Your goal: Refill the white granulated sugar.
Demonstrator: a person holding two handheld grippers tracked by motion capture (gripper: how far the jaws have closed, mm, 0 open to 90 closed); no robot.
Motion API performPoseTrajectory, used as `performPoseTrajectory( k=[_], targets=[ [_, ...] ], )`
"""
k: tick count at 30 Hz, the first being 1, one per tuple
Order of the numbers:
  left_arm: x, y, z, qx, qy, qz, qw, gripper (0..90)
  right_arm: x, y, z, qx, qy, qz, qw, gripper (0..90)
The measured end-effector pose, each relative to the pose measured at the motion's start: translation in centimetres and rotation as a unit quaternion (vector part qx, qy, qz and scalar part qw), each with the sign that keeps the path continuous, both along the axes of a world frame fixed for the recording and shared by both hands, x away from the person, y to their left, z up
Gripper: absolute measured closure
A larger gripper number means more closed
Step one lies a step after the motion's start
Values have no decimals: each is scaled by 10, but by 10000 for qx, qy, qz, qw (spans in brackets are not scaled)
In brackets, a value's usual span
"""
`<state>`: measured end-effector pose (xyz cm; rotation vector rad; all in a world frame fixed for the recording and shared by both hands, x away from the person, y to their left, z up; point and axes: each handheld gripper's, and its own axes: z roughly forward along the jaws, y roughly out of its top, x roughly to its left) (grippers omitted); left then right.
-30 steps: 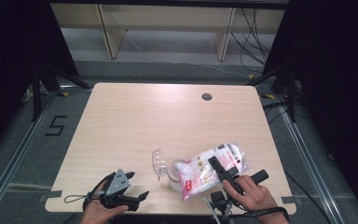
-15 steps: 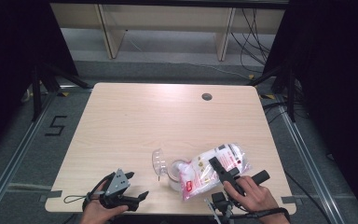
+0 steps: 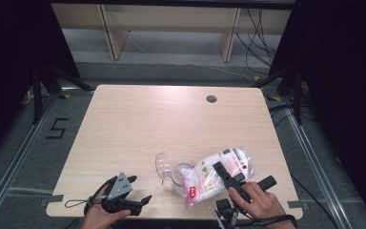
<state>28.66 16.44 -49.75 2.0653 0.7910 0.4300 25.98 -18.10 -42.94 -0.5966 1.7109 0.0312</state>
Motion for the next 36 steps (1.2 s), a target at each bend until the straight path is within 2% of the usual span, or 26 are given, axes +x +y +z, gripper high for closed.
performPoseTrajectory(
  k=[1, 3, 5, 6, 10, 12, 13, 14, 15, 22, 28, 30, 33, 36],
  targets=[
    [-1, -2, -1, -147, 18, 20, 9999, 165, 0, 0, 0, -36, 14, -22, 10000, 640],
    [-1, -2, -1, -160, 18, -1, 9999, 166, -1, 0, 1, -68, 21, -35, 10000, 641],
    [-1, -1, -1, -153, 14, -4, 9999, 165, -1, -1, 1, -27, -18, -12, 10000, 641],
    [0, 0, 0, -2, -1, 2, 10000, 165, -2, -1, 1, -63, -28, -16, 10000, 642],
    [-1, -1, 0, -80, -3, -18, 10000, 166, -1, -1, 2, -141, -38, 11, 9999, 644],
    [-1, -1, -1, -120, 17, 1, 9999, 166, -1, -2, 0, -86, -23, -53, 9999, 644],
    [0, 0, 0, 7, 0, -3, 10000, 166, -1, -1, 0, -113, -18, -43, 9999, 644],
    [0, 0, 0, 7, 0, -3, 10000, 165, -1, -1, 0, -113, -18, -43, 9999, 644],
    [-1, -1, -1, -121, 15, 15, 9999, 165, -1, -1, 0, -118, -17, -38, 9999, 645],
    [-1, -2, -1, -160, 26, 35, 9999, 165, -1, 0, 1, -159, 6, -34, 9999, 650],
    [-1, -2, -1, -175, 27, 21, 9998, 166, -1, -1, 0, -65, 43, -44, 10000, 658],
    [-1, -2, -1, -162, 28, 31, 9999, 166, 0, -1, -1, -103, 55, -51, 9999, 661],
    [0, 0, 0, -6, 9, 2, 10000, 166, 1, -2, -2, -89, 76, -48, 9999, 664],
    [0, 0, 0, -10, 9, 4, 10000, 166, 1, -3, -2, -53, 107, -93, 9999, 666]
  ],
)
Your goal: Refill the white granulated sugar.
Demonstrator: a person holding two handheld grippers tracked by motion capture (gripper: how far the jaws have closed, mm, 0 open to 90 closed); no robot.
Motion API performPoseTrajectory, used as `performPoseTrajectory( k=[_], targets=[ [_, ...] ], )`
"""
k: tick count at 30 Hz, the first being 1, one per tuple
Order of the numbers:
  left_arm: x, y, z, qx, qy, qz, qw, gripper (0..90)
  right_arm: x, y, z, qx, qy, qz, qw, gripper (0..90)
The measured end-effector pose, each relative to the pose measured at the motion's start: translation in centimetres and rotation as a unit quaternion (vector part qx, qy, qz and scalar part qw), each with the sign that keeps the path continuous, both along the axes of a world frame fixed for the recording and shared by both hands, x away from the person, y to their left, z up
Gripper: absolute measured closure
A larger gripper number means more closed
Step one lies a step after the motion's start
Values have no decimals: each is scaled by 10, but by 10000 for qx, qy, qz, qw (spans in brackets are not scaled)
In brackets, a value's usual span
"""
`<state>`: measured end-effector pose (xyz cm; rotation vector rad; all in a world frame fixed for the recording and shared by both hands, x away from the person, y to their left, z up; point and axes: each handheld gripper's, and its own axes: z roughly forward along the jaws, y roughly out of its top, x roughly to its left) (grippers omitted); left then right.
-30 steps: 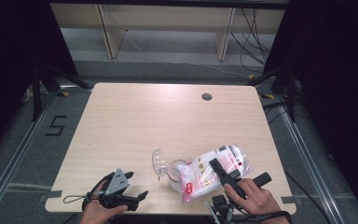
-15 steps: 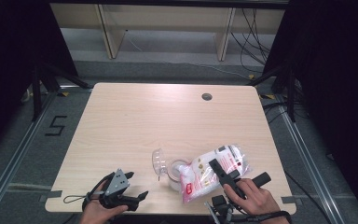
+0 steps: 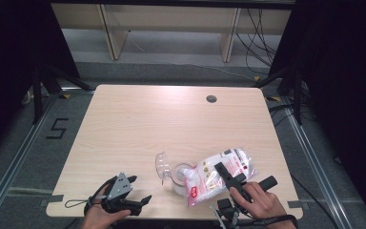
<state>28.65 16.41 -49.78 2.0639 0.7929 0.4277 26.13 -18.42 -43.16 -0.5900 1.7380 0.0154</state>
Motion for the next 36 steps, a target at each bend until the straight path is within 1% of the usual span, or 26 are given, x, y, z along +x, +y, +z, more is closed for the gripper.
performPoseTrajectory(
  k=[3, 5, 6, 7, 8, 9, 11, 12, 13, 15, 16, 17, 18, 19, 21, 22, 23, 24, 25, 28, 29, 30, 31, 32, 33, 36],
  targets=[
    [0, 0, 0, -4, 6, -12, 10000, 166, 0, -1, 0, 72, -27, 45, 10000, 671],
    [0, 0, 0, 5, 0, -11, 10000, 165, 1, 0, 2, 30, -45, 100, 9999, 672],
    [0, 0, 0, 5, 0, -11, 10000, 166, 1, 0, 2, 30, -45, 100, 9999, 672],
    [0, 0, 0, 2, -2, -9, 10000, 166, 0, -1, 2, 138, -19, 25, 9999, 673],
    [0, 0, 0, 2, -2, -9, 10000, 165, 0, -1, 2, 138, -19, 25, 9999, 673],
    [-1, -1, 0, -138, 18, 8, 9999, 166, 0, 0, 4, 84, -59, 126, 9999, 674],
    [0, -1, -1, -158, 16, -9, 9999, 165, 0, 0, 4, 81, -56, 120, 9999, 675],
    [0, -1, -1, -158, 16, -9, 9999, 165, -1, -2, 3, 168, -32, 31, 9998, 675],
    [0, -1, 0, -148, 13, -9, 9999, 166, -1, -1, 4, 122, 3, -4, 9999, 675],
    [0, -1, 0, -145, 12, -11, 9999, 166, -1, -2, 4, 108, -1, -14, 9999, 676],
    [0, -1, 0, -145, 12, -11, 9999, 165, -1, -3, 4, 148, -29, 20, 9999, 676],
    [0, -1, 0, -143, 10, -11, 9999, 165, 0, -2, 5, 58, -74, 105, 9999, 676],
    [0, -1, 0, -149, 13, -8, 9999, 166, -1, -4, 3, 174, 3, -26, 9998, 676],
    [0, -1, 0, -153, 11, -6, 9999, 165, -1, -5, 4, 112, 8, -87, 9999, 676],
    [0, -1, 0, -151, 8, -8, 9999, 165, 0, -5, 5, 58, -56, 44, 10000, 677],
    [0, -1, 0, -151, 8, -8, 9999, 166, 0, -5, 5, 58, -56, 44, 10000, 677],
    [0, -1, 0, -149, 9, -9, 9999, 165, -1, -6, 4, 110, -19, -53, 9999, 677],
    [0, -1, 0, -148, 10, -8, 9999, 165, -2, -6, 5, 60, 3, -85, 9999, 677],
    [0, -1, 0, -149, 9, -9, 9999, 166, -2, -6, 5, 104, -43, -39, 9999, 678],
    [0, 0, 0, -142, 2, -11, 9999, 166, -3, -6, 5, 112, -46, -43, 9999, 678],
    [0, 0, 0, -125, -15, -22, 9999, 165, -3, -5, 7, 26, -88, 59, 9999, 678],
    [0, 0, 0, -129, -10, -18, 9999, 166, -4, -5, 7, 47, -28, -30, 10000, 679],
    [0, 0, 0, -128, -12, -18, 9999, 166, -5, -6, 5, 163, -19, -60, 9998, 679],
    [0, 0, 0, -126, -13, -21, 9999, 166, -5, -5, 6, 116, -60, -7, 9999, 679],
    [0, 0, 0, -125, -12, -21, 9999, 166, -5, -4, 7, 108, -28, -18, 9999, 679],
    [0, 0, 0, -128, -8, -18, 9999, 165, -5, -3, 7, 125, -49, 52, 9999, 679]
  ],
)
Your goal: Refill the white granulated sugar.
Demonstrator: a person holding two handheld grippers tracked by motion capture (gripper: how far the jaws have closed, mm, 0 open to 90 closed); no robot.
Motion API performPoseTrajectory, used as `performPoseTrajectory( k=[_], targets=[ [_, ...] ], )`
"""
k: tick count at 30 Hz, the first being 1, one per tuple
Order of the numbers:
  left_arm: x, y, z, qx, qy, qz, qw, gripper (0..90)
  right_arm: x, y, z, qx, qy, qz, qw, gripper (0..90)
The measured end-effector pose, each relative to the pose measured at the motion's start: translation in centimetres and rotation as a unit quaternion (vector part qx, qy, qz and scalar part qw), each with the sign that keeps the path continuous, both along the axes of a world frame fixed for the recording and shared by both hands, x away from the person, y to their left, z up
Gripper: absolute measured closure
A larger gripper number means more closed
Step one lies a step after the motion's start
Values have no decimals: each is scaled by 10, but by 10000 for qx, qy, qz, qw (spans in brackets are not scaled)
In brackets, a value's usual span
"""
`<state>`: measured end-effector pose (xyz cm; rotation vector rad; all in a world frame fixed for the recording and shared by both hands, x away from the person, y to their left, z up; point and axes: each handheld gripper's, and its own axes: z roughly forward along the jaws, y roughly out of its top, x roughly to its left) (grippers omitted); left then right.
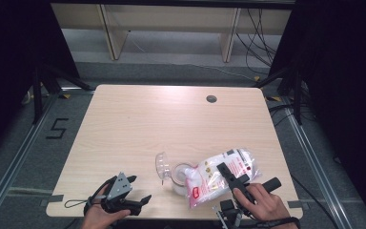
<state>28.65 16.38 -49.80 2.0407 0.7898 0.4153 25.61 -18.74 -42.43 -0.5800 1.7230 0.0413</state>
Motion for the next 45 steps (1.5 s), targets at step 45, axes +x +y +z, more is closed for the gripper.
performPoseTrajectory(
  k=[45],
  targets=[
    [0, -1, -1, 10, 30, 11, 10000, 165, 0, 6, -1, -116, -28, 45, 9999, 684]
  ],
)
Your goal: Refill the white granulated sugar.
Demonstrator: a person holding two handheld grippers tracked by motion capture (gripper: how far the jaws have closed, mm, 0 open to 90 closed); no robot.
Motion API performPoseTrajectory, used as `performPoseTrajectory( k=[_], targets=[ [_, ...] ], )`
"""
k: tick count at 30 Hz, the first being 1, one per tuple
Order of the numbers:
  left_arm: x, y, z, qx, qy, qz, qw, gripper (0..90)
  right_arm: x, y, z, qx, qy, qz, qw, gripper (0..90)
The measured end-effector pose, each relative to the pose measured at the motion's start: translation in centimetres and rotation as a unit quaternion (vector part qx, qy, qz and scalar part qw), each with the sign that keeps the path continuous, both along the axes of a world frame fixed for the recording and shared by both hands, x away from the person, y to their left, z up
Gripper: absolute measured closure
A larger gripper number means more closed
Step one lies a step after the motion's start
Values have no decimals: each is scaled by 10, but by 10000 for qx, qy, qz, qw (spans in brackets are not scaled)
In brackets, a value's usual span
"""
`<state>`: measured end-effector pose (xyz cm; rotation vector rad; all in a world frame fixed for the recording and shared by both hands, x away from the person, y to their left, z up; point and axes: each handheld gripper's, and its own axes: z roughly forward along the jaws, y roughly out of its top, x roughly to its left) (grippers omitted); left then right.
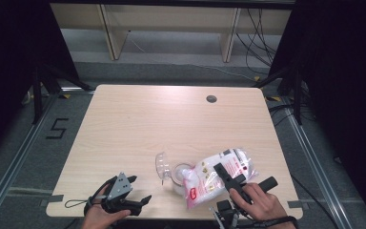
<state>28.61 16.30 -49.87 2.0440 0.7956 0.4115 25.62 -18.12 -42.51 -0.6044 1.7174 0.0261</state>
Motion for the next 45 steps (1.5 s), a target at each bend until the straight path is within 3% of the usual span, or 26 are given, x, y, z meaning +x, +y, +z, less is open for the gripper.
performPoseTrajectory(
  k=[8, 13, 19, 20, 24, 25, 26, 27, 30, 35, 39, 40, 42, 43, 45],
  targets=[
    [0, 0, 0, 17, 0, -4, 10000, 166, 1, -4, 1, -60, -9, -148, 9999, 685],
    [1, 2, 1, 119, -74, -29, 9999, 166, 0, -5, 1, -51, -4, -130, 9999, 685],
    [0, 0, 0, 46, -24, 8, 10000, 166, -4, 0, 2, -54, 21, -27, 10000, 686],
    [0, 2, 1, 155, -33, 1, 9999, 166, -4, 1, 2, -47, 37, -12, 10000, 687],
    [0, 2, 1, 143, -34, 8, 9999, 166, -2, 0, 2, -48, 44, -17, 10000, 691],
    [0, 0, 0, -57, -5, 16, 10000, 166, -2, -2, 3, -62, 45, -58, 10000, 692],
    [0, 0, 0, -57, -5, 16, 10000, 165, -2, -2, 3, -62, 45, -58, 10000, 692],
    [1, 2, 1, 102, -42, 2, 9999, 165, -2, -3, 3, -61, 37, -71, 9999, 693],
    [0, 1, 1, 81, -23, 18, 10000, 166, -4, -6, 3, -51, 15, -146, 9999, 695],
    [0, 1, 1, 78, -25, 15, 10000, 166, -4, -2, 4, -67, 12, -44, 10000, 698],
    [0, 0, 0, -49, -43, 21, 10000, 166, -3, -5, 5, -76, 43, -103, 9999, 706],
    [1, 3, 1, 147, -65, -27, 9999, 166, -3, -6, 4, -28, 32, -144, 9999, 707],
    [1, 1, 0, 58, -42, 0, 10000, 166, -4, -7, 5, -60, 24, -191, 9998, 710],
    [0, 2, 1, 151, -32, 3, 9999, 166, -3, -5, 6, -132, -26, -75, 9999, 711],
    [0, 2, 1, 153, -33, 2, 9999, 166, -4, -5, 4, -66, 35, -154, 9999, 712]
  ],
)
